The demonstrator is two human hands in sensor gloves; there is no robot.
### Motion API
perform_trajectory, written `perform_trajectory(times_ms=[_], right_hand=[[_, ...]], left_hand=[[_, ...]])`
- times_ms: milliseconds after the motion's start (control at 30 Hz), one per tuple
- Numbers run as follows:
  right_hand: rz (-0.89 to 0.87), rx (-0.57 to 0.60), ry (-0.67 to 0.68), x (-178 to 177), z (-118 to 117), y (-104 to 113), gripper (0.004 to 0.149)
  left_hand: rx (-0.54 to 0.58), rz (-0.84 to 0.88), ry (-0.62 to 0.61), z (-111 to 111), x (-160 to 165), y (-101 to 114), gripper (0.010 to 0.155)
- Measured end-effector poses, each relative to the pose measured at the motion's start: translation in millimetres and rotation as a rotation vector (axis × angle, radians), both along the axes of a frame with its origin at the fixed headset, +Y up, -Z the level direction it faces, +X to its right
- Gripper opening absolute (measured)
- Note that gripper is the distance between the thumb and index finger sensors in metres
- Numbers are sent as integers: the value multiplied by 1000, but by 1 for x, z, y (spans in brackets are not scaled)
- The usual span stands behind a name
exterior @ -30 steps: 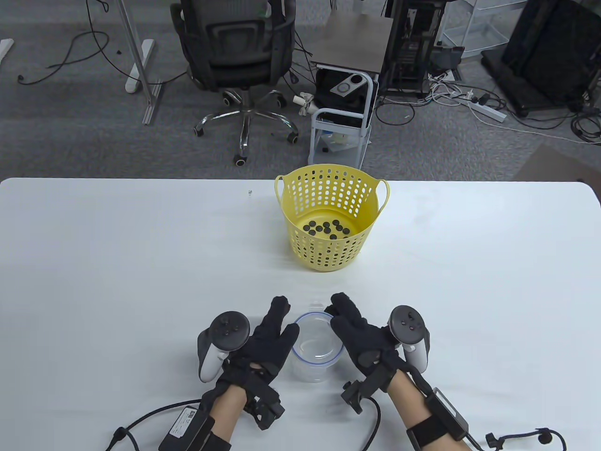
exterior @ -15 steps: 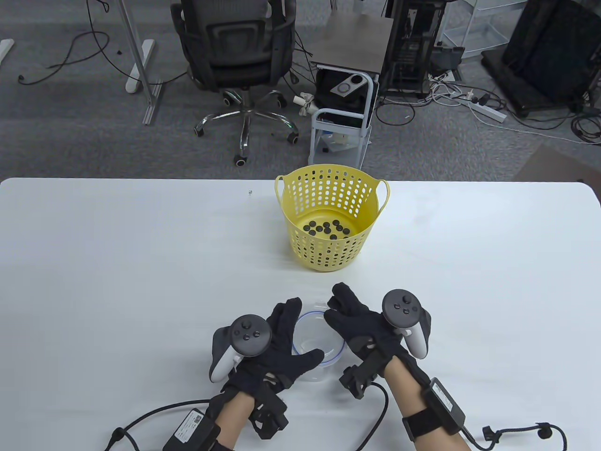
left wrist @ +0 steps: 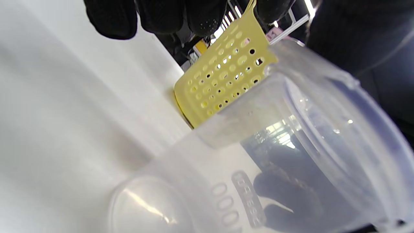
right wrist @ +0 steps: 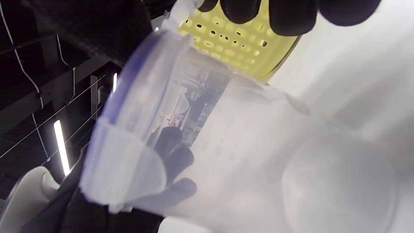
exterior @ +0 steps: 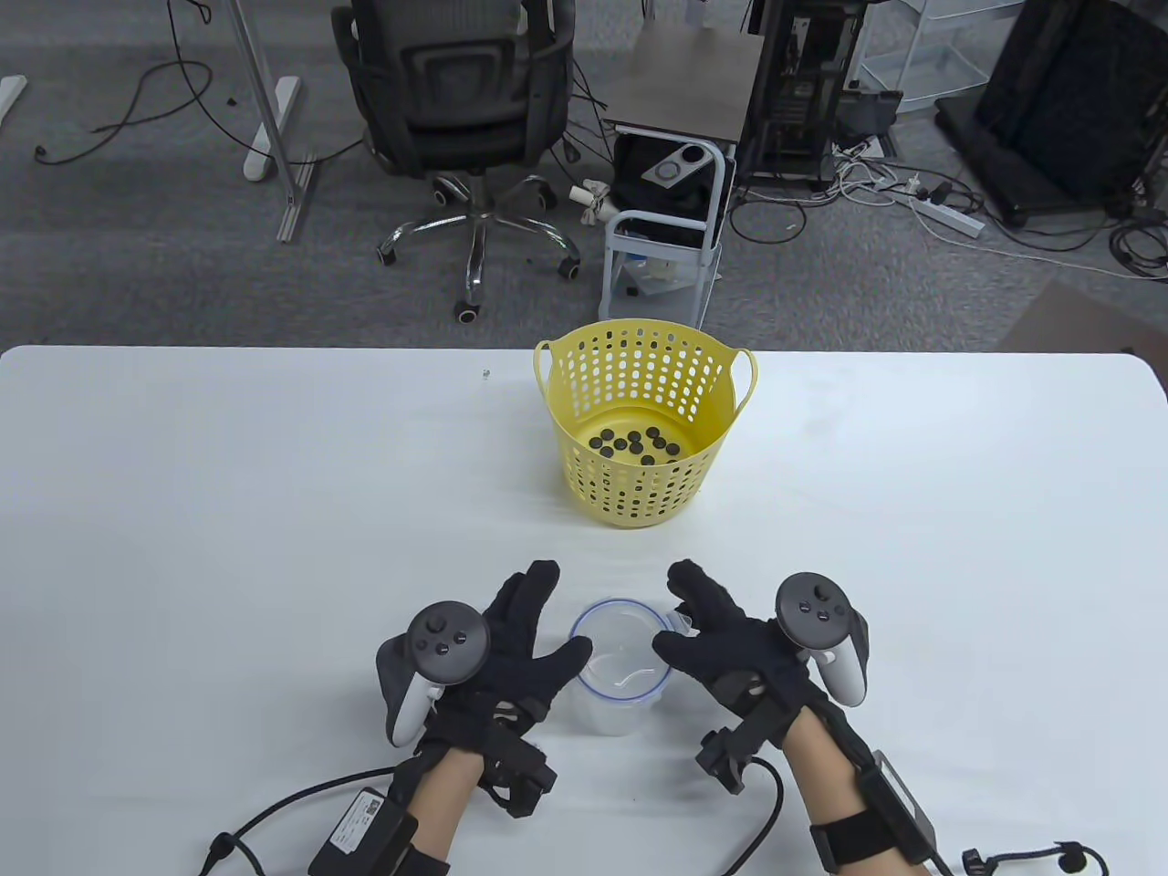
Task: Pour Go stones into a laundry basket
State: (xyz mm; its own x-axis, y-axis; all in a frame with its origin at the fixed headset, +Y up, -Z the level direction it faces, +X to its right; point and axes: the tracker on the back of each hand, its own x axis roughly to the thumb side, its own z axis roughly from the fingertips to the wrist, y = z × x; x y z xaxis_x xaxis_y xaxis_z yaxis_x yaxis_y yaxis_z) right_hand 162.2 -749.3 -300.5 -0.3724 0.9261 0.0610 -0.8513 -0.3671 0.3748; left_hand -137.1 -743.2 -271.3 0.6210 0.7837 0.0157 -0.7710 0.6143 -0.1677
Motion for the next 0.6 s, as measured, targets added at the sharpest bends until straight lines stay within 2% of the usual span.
perform_trajectory(times_ms=[200, 333, 400, 467, 600], right_hand=[[37, 34, 82, -6, 4, 0, 97], [51, 64, 113, -10, 8, 2, 95], [36, 102, 79, -10, 9, 2, 95], [-6, 118, 26, -11, 11, -1, 91], [-21, 107, -32, -19, 13, -11, 87]], left_hand=[[84, -24, 81, -5, 0, -1, 77], [104, -24, 59, -6, 3, -1, 71], [104, -5, 51, -4, 1, 0, 74], [42, 67, -3, -2, 2, -1, 78], [-67, 100, -96, -4, 9, -13, 82]])
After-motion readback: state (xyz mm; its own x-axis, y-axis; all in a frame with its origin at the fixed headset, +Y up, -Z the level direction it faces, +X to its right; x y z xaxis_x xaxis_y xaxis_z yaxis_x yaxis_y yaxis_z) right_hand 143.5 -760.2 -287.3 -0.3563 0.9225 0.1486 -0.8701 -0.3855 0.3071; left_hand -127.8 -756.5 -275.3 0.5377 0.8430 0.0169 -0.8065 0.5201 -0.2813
